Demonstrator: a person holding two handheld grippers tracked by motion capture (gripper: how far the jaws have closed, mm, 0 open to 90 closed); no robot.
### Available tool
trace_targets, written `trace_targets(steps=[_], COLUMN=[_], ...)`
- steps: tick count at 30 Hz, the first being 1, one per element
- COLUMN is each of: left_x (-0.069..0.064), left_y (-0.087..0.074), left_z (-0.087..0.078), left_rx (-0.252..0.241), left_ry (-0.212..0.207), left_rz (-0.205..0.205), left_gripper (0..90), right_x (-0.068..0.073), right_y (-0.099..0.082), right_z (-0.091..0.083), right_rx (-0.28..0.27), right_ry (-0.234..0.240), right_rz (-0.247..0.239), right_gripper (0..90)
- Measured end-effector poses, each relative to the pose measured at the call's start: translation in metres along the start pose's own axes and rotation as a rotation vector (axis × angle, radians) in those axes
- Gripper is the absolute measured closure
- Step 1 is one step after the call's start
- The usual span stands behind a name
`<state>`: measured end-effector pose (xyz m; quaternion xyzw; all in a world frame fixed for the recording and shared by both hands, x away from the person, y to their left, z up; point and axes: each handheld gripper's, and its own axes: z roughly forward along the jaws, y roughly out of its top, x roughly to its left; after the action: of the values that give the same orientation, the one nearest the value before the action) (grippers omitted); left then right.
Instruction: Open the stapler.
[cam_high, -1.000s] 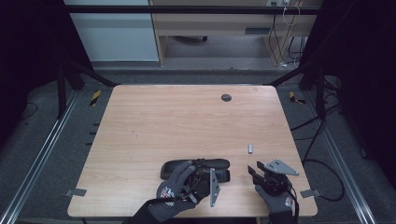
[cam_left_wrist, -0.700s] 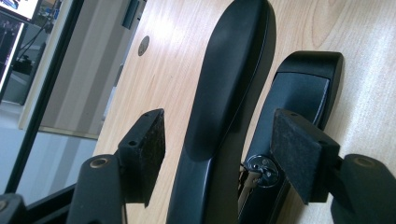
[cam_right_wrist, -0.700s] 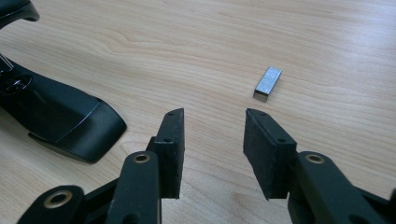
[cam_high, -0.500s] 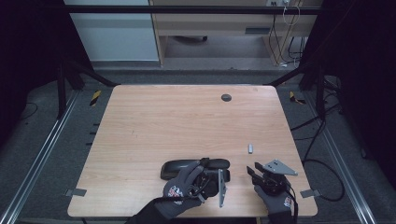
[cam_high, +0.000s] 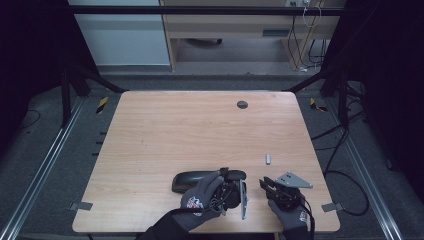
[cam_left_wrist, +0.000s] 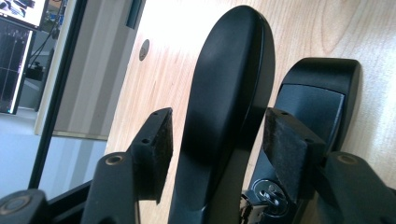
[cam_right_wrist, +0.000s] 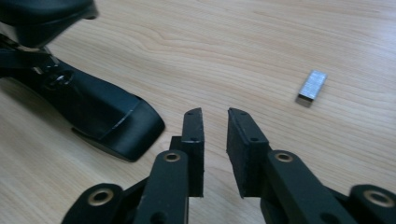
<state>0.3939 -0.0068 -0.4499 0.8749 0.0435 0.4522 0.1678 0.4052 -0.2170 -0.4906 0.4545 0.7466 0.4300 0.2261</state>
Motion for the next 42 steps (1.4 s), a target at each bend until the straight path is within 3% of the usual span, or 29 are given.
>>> trace_targets(steps=[11, 23, 42], left_x=[-0.001, -0.003, -0.003], left_y=[0.001, 0.001, 0.001], left_z=[0.003, 0.003, 0.002], left_rx=[0.003, 0.005, -0.001], left_ry=[0.015, 0.03, 0.029], left_rz=[0.009, 0.027, 0.012], left_gripper=[51.3, 54.2, 54.1], right_x=[0.014, 0.029, 0.042], right_y=[0.002, 0.002, 0.002], right_z=[0.008, 0.021, 0.035], right_rx=[-0.005, 0.018, 0.047], right_ry=[0.072, 0.143, 0.184], right_rz=[-0.012, -0.012, -0.017], right_gripper=[86.6, 90.0, 90.0])
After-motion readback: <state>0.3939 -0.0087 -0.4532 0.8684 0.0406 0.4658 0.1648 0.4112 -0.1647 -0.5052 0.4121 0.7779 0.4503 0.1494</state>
